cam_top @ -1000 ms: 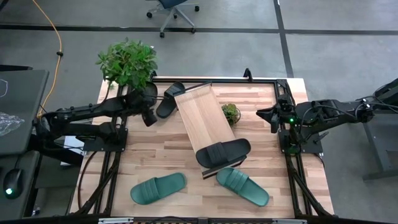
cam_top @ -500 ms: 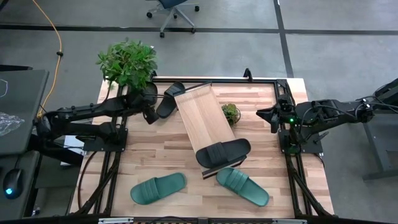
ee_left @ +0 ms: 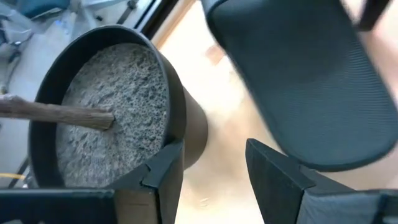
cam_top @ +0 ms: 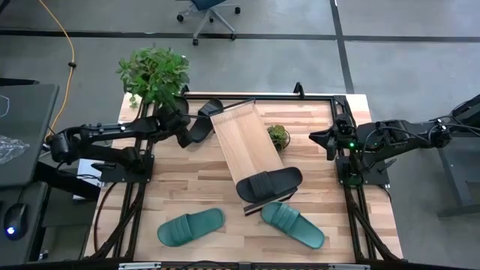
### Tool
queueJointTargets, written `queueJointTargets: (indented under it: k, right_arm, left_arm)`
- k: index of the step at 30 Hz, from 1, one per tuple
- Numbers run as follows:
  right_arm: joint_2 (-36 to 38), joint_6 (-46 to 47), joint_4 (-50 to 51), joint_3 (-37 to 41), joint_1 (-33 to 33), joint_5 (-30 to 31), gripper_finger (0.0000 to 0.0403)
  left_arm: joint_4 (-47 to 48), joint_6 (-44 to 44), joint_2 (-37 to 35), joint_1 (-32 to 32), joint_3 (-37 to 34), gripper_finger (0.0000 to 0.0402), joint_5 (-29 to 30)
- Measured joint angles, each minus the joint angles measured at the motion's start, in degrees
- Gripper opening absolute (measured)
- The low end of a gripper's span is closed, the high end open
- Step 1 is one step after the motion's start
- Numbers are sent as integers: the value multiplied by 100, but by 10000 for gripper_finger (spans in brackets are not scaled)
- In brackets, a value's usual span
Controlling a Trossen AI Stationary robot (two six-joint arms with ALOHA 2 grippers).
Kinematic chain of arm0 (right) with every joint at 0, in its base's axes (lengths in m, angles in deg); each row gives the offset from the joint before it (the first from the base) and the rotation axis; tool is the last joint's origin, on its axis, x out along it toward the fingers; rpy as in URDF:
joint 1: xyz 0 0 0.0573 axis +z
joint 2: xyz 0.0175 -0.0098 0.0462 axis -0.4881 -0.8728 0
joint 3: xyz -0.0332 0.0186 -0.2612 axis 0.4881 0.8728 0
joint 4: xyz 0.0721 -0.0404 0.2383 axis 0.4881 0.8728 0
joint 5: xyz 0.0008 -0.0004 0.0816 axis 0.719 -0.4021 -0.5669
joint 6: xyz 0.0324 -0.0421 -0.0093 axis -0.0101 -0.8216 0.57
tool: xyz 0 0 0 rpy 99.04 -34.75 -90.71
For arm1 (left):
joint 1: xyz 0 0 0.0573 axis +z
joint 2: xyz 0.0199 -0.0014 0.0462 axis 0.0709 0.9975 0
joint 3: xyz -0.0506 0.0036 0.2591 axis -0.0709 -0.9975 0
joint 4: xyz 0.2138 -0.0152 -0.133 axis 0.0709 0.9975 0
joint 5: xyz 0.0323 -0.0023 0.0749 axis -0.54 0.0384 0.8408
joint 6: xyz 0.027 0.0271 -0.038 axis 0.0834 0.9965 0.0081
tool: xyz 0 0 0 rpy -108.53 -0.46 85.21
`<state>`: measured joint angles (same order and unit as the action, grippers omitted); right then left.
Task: Pick and place slides into the shelf
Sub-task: Adjust the black vase plant
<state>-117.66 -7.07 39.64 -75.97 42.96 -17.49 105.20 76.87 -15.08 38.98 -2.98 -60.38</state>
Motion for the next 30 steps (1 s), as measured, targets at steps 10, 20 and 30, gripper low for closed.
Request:
queueJointTargets:
  k: [10, 20, 30]
  right_arm:
    - [0, 65, 0, 1, 1, 0, 60]
    - [2, 87, 2, 1, 2, 2, 60]
    - [-2, 87, 4, 0, 0, 2, 60]
  left_arm:
    - [24, -12, 8, -1, 0, 161, 477]
    - [256, -209, 8, 0, -2, 161, 910]
    - [356, -356, 8, 0, -2, 161, 1113]
